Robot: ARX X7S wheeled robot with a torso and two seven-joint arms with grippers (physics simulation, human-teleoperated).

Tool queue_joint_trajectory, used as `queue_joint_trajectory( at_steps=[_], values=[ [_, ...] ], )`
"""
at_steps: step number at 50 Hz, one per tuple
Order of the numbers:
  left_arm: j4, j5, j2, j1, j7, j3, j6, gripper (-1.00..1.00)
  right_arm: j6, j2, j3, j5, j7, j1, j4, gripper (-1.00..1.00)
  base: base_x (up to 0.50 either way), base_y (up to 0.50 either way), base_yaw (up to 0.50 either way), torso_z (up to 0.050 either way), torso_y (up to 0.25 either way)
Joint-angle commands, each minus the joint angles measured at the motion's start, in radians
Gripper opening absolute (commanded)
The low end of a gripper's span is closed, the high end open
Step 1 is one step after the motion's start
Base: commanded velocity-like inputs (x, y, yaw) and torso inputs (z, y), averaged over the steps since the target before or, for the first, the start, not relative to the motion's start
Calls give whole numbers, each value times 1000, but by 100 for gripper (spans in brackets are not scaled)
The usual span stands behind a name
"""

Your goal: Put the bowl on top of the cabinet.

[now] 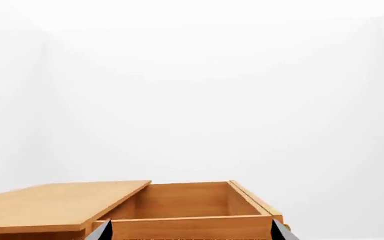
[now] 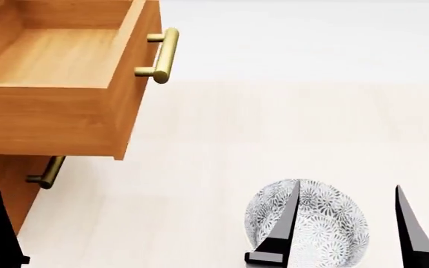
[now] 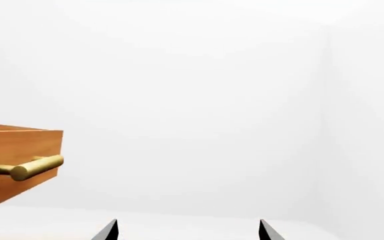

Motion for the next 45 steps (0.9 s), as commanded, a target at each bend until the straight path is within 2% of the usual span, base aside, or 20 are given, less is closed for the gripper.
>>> queue_joint_trajectory(
  at_steps=[1,28,29,34,45],
  values=[
    [-11,-15,-28,-4,-30,20,22,100,6,10,-8,7,9,1,-6,100,0,500,0,0,0],
    [-14,-28,-53,-16,-64,53,22,100,-23,18,1,54,32,-3,-3,100,4,500,0,0,0],
    [-14,-28,-55,-17,-66,55,19,100,-62,-4,37,118,26,-11,5,100,145,0,0,0,0],
    [-4,-33,-65,-25,-78,55,10,100,-70,7,37,103,34,-15,2,100,0,0,0,6,0],
    [-11,-56,-77,-29,-84,69,14,100,-71,18,31,113,46,-15,2,100,0,0,0,48,-4]
  ],
)
